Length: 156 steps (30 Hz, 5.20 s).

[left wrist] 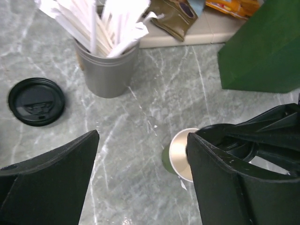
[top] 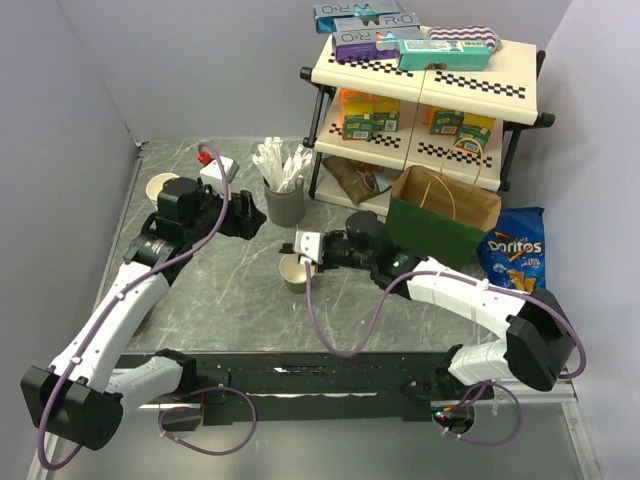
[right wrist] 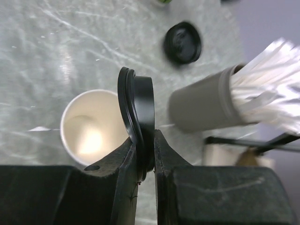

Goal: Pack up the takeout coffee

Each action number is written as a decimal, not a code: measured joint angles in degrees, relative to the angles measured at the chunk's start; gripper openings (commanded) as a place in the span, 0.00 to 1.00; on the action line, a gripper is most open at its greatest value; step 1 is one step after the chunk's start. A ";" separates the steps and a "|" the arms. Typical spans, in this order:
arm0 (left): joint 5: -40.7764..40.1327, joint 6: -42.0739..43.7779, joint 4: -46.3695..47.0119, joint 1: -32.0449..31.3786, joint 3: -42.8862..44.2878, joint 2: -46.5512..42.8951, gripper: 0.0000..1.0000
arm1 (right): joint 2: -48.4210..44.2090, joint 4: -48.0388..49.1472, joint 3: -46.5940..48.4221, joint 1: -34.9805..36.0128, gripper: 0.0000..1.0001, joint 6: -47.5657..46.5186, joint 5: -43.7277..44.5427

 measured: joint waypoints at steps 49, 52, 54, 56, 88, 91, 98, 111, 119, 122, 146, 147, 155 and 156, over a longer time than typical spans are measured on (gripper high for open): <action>23.98 -7.67 12.39 0.11 -13.53 9.97 0.78 | -1.68 15.15 -15.52 9.01 0.49 -18.32 9.42; 24.35 -7.67 12.39 0.09 -13.90 10.21 0.78 | -1.68 13.55 -15.50 9.01 0.53 -17.92 9.40; 24.59 -7.65 12.41 0.11 -13.92 10.40 0.78 | -1.66 12.46 -15.47 9.01 0.54 -17.59 9.35; 24.81 -7.63 12.41 0.11 -13.94 10.64 0.78 | -1.62 11.15 -15.08 9.01 0.55 -16.98 9.40; 26.27 -6.99 13.68 0.11 -16.06 13.81 0.77 | 2.58 6.10 -9.73 9.01 0.65 -8.66 12.17; 26.25 -6.93 13.75 0.11 -16.06 13.88 0.77 | 2.93 5.66 -8.92 9.01 0.66 -7.67 12.59; 26.21 -6.54 14.58 0.31 -16.06 15.10 0.76 | 4.42 4.76 -6.58 9.01 0.67 -5.53 13.60; 26.25 -6.32 14.97 0.52 -16.06 16.61 0.74 | 4.42 1.84 -6.19 8.92 0.70 -2.80 13.81; 26.25 -6.16 14.95 0.52 -16.06 17.59 0.75 | 3.82 -2.54 -2.67 7.13 0.72 2.73 12.39; 26.25 -6.14 14.82 0.52 -15.93 17.73 0.74 | 3.26 -4.98 -0.72 5.75 0.73 5.70 11.13; 26.23 -4.59 12.85 0.00 -9.97 22.10 0.73 | 7.89 -20.81 11.78 -6.88 0.69 35.08 6.47; 26.23 -4.59 12.66 -0.28 -9.68 22.45 0.73 | 7.89 -20.85 11.74 -6.93 0.69 35.08 6.88; 26.25 -4.48 10.93 -2.47 -6.95 25.33 0.72 | 9.33 -22.99 11.47 -7.17 0.66 34.80 10.62; 26.23 -4.37 10.78 -2.49 -6.62 25.53 0.71 | 10.01 -23.10 11.47 -7.17 0.66 34.80 10.67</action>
